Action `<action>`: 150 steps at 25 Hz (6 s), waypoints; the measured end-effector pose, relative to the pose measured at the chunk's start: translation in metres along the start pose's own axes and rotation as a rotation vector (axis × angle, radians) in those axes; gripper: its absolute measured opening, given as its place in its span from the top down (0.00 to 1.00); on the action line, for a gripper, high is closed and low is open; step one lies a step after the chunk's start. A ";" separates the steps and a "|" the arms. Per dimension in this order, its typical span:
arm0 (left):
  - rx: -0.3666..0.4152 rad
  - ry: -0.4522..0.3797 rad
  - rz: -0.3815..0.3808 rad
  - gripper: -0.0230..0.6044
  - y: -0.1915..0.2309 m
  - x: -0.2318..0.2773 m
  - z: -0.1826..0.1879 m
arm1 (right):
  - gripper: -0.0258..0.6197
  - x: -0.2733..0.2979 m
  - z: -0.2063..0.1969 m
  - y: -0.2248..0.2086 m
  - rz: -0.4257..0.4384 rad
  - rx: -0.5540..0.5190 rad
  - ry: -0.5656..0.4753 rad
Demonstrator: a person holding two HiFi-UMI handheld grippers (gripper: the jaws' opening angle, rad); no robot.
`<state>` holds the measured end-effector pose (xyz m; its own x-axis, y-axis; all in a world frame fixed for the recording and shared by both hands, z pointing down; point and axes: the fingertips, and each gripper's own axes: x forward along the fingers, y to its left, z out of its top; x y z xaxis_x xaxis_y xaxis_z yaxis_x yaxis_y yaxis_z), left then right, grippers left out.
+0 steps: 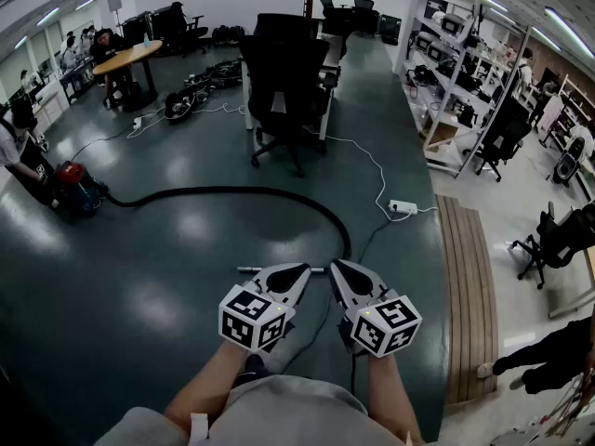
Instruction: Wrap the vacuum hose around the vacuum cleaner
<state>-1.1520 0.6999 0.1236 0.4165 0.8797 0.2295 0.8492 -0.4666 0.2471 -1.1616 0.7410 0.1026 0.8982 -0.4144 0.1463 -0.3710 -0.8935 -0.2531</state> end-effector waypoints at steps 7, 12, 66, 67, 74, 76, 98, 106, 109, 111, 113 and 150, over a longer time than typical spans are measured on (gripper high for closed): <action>0.000 0.004 0.001 0.95 -0.003 0.006 -0.002 | 0.95 -0.003 0.000 -0.004 0.016 0.015 -0.012; 0.004 0.004 0.005 0.95 -0.003 0.016 0.000 | 0.95 -0.003 0.002 -0.013 0.021 0.012 -0.008; 0.039 0.084 -0.078 0.95 0.295 0.157 0.065 | 0.95 0.286 0.033 -0.152 -0.133 0.020 0.104; 0.039 0.088 -0.086 0.95 0.302 0.159 0.066 | 0.95 0.293 0.033 -0.155 -0.142 0.020 0.108; 0.049 0.071 -0.101 0.95 0.337 0.170 0.078 | 0.95 0.324 0.040 -0.169 -0.167 0.003 0.115; 0.055 0.046 -0.094 0.95 0.343 0.172 0.086 | 0.95 0.327 0.042 -0.173 -0.169 0.001 0.117; 0.099 0.050 0.045 0.95 0.350 0.271 0.106 | 0.95 0.345 0.065 -0.278 0.002 -0.026 0.103; 0.097 0.106 0.069 0.95 0.358 0.297 0.090 | 0.95 0.346 0.059 -0.314 0.015 -0.047 0.122; 0.105 0.150 0.070 0.95 0.365 0.308 0.068 | 0.95 0.349 0.049 -0.323 0.039 -0.055 0.108; 0.103 0.193 0.062 0.95 0.370 0.319 0.048 | 0.95 0.352 0.033 -0.332 0.056 -0.034 0.123; 0.103 0.254 0.046 0.95 0.375 0.330 0.017 | 0.95 0.354 0.003 -0.342 0.054 -0.006 0.173; 0.226 1.019 -0.428 0.76 0.524 0.411 -0.789 | 0.68 0.440 -0.833 -0.437 0.494 -0.324 1.022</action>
<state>-0.7923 0.7443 1.0904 -0.2943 0.4296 0.8537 0.9409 -0.0261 0.3375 -0.8006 0.8052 1.0745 0.0896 -0.5421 0.8355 -0.7999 -0.5389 -0.2639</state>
